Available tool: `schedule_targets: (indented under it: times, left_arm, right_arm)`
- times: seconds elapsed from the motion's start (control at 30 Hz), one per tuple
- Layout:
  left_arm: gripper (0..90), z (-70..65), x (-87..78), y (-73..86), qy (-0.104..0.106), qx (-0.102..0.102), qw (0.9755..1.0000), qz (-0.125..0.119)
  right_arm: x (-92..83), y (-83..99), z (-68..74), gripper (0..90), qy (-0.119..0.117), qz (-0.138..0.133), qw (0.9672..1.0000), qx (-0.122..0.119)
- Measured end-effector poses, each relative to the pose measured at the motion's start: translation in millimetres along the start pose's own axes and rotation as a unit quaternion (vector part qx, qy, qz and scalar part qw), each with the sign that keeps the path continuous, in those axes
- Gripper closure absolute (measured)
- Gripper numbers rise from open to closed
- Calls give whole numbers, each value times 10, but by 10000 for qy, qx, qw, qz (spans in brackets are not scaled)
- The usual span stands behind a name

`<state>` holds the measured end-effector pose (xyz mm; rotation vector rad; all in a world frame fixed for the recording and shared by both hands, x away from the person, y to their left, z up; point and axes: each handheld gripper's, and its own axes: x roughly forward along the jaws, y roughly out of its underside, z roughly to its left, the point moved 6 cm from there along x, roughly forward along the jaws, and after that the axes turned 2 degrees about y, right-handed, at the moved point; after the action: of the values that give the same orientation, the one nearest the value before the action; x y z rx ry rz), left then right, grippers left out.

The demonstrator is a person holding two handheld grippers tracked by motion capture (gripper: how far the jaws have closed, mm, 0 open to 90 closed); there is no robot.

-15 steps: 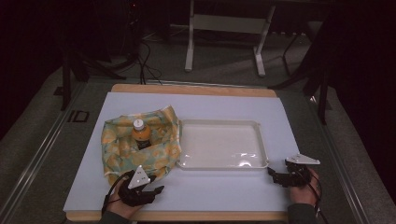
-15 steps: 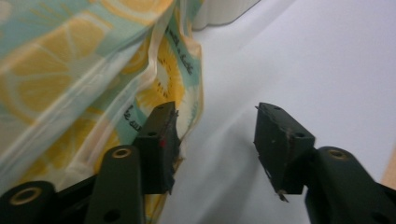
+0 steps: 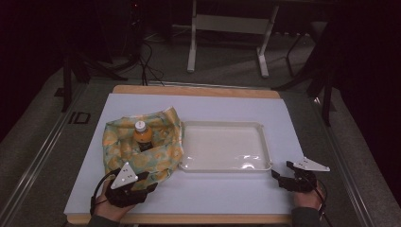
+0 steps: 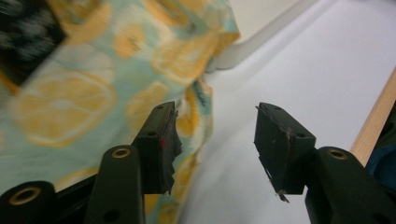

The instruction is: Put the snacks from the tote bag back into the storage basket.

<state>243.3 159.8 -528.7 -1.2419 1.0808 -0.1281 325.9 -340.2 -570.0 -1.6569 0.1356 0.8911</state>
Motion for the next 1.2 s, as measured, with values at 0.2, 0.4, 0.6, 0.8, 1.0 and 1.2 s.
schedule_targets:
  times: [0.2,0.4,0.6,0.8,1.0,1.2]
  left_arm:
    - [480,74,-137,-75,-48,-53,9999,-125]
    - [478,125,-189,-115,-87,-82,9998,-126]
    - [480,153,-233,-152,-13,-98,9999,-137]
    - [484,182,-282,-204,-11,3,10000,-65]
    - [487,228,-321,-265,47,130,9999,28]
    - [489,290,-377,-365,-39,288,9995,133]
  right_arm:
    - [-77,-9,-28,241,-142,-437,9988,168]
    - [-96,-2,-48,277,-181,-570,9978,268]
    - [-91,-1,-38,264,-155,-544,9981,234]
    - [-76,1,-28,246,-204,-477,9985,172]
    - [-74,2,-18,246,-215,-472,9986,130]
    - [-71,2,-13,246,-205,-441,9987,130]
